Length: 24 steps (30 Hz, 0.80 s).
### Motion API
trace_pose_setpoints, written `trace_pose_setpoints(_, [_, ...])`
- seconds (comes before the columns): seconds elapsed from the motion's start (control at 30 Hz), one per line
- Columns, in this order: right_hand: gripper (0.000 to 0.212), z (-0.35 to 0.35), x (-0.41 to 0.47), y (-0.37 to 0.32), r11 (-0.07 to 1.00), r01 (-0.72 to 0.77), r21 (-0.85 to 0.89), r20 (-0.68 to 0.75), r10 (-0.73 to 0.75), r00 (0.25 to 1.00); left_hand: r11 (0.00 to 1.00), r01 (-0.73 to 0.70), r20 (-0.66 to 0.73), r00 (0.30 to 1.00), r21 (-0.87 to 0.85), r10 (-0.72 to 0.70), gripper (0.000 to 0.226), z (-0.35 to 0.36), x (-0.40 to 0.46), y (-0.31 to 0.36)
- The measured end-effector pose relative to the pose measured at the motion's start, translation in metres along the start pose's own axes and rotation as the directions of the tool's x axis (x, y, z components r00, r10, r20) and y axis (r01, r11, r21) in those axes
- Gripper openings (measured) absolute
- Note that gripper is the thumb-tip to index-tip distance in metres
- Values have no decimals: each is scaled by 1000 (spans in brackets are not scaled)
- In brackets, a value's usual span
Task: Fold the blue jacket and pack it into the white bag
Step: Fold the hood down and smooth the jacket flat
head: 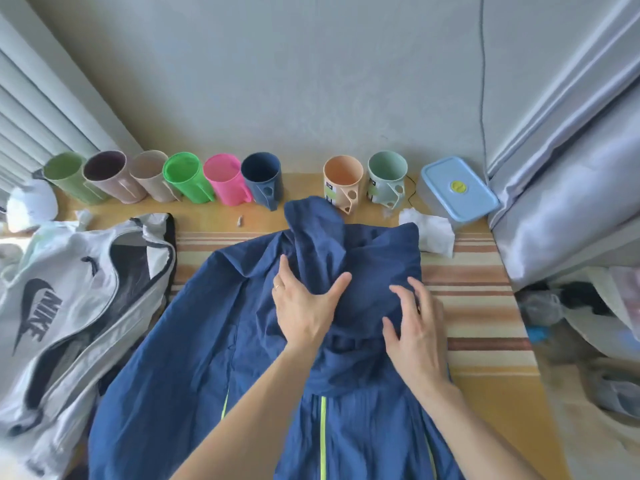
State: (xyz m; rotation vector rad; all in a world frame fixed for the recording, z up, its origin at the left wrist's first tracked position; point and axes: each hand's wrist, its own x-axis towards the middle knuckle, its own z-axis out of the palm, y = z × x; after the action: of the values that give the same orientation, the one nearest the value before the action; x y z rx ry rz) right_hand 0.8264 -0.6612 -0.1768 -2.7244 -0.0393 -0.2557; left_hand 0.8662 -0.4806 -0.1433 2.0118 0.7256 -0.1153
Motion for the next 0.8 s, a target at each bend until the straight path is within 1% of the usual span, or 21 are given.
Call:
trace_pose_setpoints(0.03, [68, 2, 7, 9, 996, 57, -68, 80, -51, 996, 998, 56, -14, 998, -43, -56, 123, 9, 13, 5])
trace_pose_setpoints(0.07, [76, 5, 14, 16, 982, 125, -140, 171, -100, 980, 986, 117, -11, 993, -122, -119, 116, 15, 27, 10])
trace_pose_setpoints(0.1, [77, 8, 20, 23, 962, 195, -192, 248, -144, 958, 950, 189, 5, 981, -248, -193, 103, 18, 42, 13])
trace_pose_setpoints(0.13, [69, 13, 26, 29, 945, 244, -218, 307, -171, 936, 882, 265, 41, 962, -388, -271, 88, 16, 52, 17])
trace_pose_setpoints(0.17, [53, 18, 30, 35, 941, 258, -219, 337, -175, 925, 806, 308, 85, 947, -505, -308, 75, 11, 58, 18])
trace_pose_setpoints(0.2, [35, 23, 34, 39, 945, 256, -204, 324, -182, 928, 760, 306, 116, 949, -573, -294, 68, 6, 60, 20])
trace_pose_setpoints(0.23, [25, 25, 37, 43, 955, 228, -190, 295, -166, 941, 739, 290, 147, 956, -609, -254, 65, -2, 57, 21])
trace_pose_setpoints(0.3, [24, 26, 40, 53, 980, 125, -154, 224, -88, 971, 687, 240, 195, 970, -686, -144, 64, -21, 42, 22])
trace_pose_setpoints(0.33, [20, 23, 41, 58, 990, 76, -120, 167, -55, 984, 638, 234, 224, 970, -734, -99, 63, -30, 34, 21])
trace_pose_setpoints(0.37, [14, 17, 39, 59, 996, 55, -77, 122, -45, 991, 572, 266, 276, 959, -776, -71, 61, -39, 26, 18])
trace_pose_setpoints(0.4, [19, 10, 37, 57, 997, 64, -48, 114, -58, 992, 512, 319, 355, 934, -798, -28, 57, -46, 19, 16])
trace_pose_setpoints(0.43, [38, 5, 34, 54, 993, 111, -48, 157, -103, 982, 463, 384, 443, 896, -799, 22, 52, -53, 13, 14])
trace_pose_setpoints(0.47, [57, 2, 31, 51, 977, 203, -59, 221, -186, 958, 426, 443, 511, 858, -789, 56, 48, -58, 10, 13])
trace_pose_setpoints(0.5, [69, 1, 28, 47, 951, 297, -92, 286, -260, 922, 386, 489, 554, 829, -782, 73, 45, -61, 9, 12])
trace_pose_setpoints(0.53, [72, 4, 27, 45, 920, 372, -127, 355, -308, 883, 349, 522, 579, 812, -779, 79, 45, -63, 10, 11])
trace_pose_setpoints(0.57, [66, 9, 28, 45, 898, 414, -152, 398, -328, 857, 321, 538, 590, 803, -779, 85, 46, -65, 11, 13])
trace_pose_setpoints(0.6, [54, 15, 29, 48, 894, 422, -150, 401, -335, 853, 296, 546, 592, 801, -784, 90, 47, -68, 14, 14])
trace_pose_setpoints(0.63, [41, 18, 31, 50, 906, 398, -146, 355, -327, 876, 267, 545, 583, 808, -795, 85, 47, -72, 19, 14])
trace_pose_setpoints(0.67, [32, 19, 35, 52, 932, 337, -136, 291, -288, 913, 241, 536, 567, 820, -809, 80, 49, -77, 25, 14])
trace_pose_setpoints(0.73, [26, 10, 43, 56, 982, 156, -107, 163, -138, 977, 199, 485, 507, 859, -852, 75, 51, -88, 38, 11])
trace_pose_setpoints(0.8, [28, -6, 45, 66, 993, 40, -114, 66, -32, 997, 153, 450, 464, 883, -880, 74, 40, -95, 47, 3])
